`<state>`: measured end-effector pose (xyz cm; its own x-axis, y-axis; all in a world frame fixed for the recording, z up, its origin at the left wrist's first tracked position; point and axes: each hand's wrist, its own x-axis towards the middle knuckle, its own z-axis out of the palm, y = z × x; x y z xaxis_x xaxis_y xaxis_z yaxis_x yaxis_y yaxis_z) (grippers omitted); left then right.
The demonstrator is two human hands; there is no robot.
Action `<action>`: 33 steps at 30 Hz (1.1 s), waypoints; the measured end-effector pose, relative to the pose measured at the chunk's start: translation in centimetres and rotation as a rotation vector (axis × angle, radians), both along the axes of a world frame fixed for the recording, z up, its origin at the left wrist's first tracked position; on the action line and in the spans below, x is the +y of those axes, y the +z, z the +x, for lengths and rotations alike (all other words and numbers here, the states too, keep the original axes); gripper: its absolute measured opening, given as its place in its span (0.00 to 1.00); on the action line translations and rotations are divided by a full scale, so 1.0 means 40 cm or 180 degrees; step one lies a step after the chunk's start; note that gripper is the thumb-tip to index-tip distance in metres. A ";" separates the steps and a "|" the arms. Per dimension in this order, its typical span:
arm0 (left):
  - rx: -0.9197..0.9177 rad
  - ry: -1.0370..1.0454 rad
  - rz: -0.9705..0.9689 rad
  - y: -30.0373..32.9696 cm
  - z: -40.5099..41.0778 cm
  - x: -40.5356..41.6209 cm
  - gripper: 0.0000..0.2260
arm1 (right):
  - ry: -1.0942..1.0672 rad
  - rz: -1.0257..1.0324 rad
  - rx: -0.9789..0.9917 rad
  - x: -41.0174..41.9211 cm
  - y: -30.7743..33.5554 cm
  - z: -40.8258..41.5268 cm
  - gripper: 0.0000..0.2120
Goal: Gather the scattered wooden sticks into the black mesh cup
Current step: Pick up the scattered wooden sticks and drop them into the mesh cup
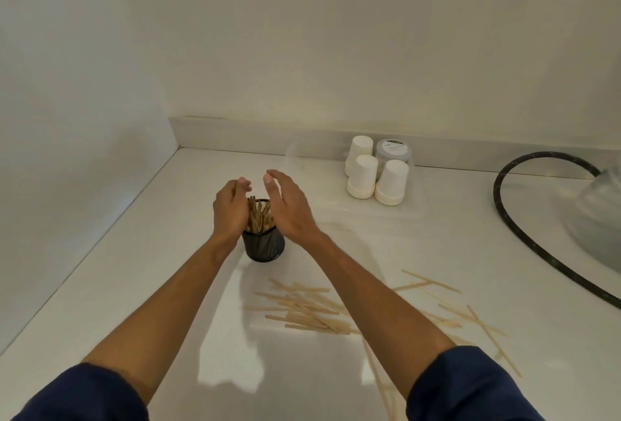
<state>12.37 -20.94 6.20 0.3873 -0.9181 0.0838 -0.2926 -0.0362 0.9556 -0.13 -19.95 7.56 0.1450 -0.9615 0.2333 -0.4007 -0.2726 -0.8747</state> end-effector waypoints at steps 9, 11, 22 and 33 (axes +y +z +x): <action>-0.0839 -0.0294 -0.1378 -0.021 -0.090 0.192 0.02 | -0.0018 0.0277 -0.0021 0.116 -0.026 -0.236 0.15; -0.1159 -0.0776 -0.1158 -0.040 -0.115 0.243 0.04 | 0.0006 0.0377 0.0213 0.154 -0.041 -0.291 0.14; -0.3156 -0.2313 0.0417 -0.165 -0.135 0.404 0.42 | -0.0234 0.0949 0.3172 0.337 -0.127 -0.612 0.36; -0.3233 -0.2140 -0.0979 -0.175 -0.183 0.423 0.20 | 0.0032 0.0134 0.2732 0.421 -0.172 -0.678 0.20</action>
<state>5.05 -4.02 -0.80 -0.5137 -0.7982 0.3146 -0.7742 0.5893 0.2309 -27.23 -3.09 0.68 0.2637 -0.9646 0.0032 -0.9260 -0.2540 -0.2794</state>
